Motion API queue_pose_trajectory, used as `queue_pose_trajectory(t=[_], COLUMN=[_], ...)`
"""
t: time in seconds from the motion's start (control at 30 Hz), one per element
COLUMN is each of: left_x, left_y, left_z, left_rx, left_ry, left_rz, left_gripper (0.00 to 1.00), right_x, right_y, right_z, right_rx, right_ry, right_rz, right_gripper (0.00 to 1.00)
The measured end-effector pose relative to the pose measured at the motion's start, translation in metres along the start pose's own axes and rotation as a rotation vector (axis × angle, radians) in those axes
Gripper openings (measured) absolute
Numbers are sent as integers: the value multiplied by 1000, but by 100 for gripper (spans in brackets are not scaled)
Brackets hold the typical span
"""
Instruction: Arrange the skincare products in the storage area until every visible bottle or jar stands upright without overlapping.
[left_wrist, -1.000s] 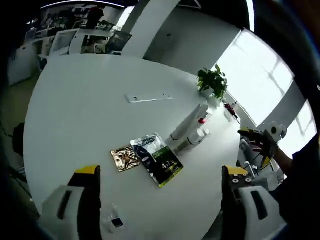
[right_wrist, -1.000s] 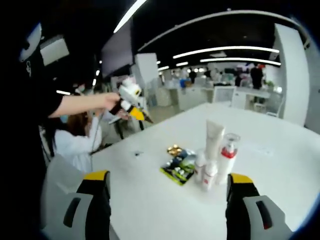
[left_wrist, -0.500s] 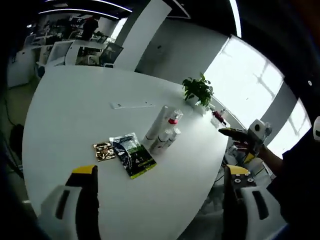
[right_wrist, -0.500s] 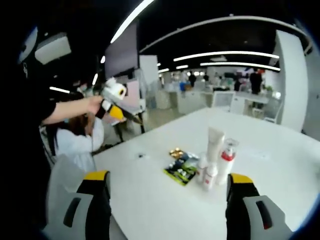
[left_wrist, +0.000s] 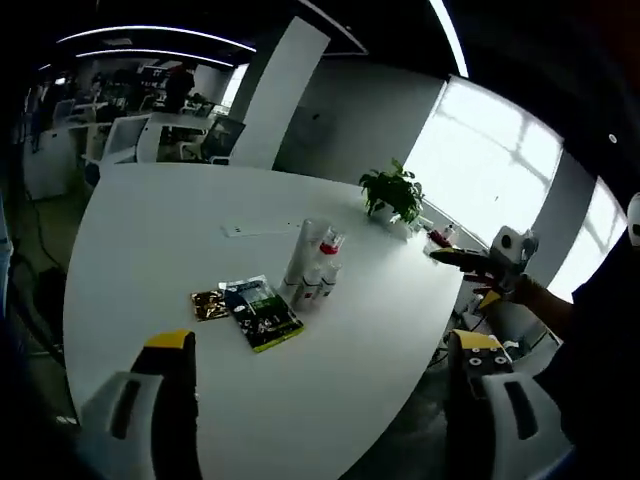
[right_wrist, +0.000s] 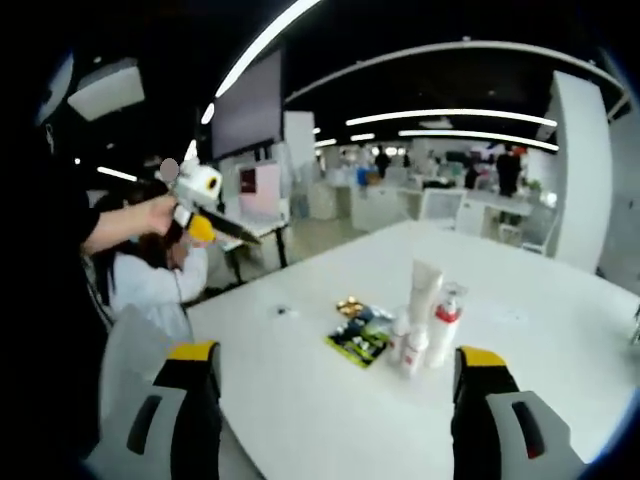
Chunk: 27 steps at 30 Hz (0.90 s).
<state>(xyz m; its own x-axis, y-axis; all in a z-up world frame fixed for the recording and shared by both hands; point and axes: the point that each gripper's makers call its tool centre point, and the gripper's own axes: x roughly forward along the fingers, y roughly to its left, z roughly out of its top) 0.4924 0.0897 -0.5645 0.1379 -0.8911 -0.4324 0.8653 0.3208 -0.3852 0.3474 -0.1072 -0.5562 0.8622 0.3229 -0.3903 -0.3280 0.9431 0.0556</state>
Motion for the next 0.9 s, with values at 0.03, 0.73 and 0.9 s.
queue_pose_trajectory(t=[0.03,0.73,0.9], left_x=[-2,-21,-25], left_y=[-2,-21,-10], left_z=[-3,-45,-48], left_rx=[2,-24,-32], left_ry=[2,36,31], left_rz=[4,151,178], left_gripper=[99,99,97], right_x=[-2,-14,-4], right_y=[0,3,11], right_z=[1,-10,-8], right_rx=[-3,51,58], right_ry=[0,-19,-15], right_rz=[-3,38,52], right_gripper=[99,99,99])
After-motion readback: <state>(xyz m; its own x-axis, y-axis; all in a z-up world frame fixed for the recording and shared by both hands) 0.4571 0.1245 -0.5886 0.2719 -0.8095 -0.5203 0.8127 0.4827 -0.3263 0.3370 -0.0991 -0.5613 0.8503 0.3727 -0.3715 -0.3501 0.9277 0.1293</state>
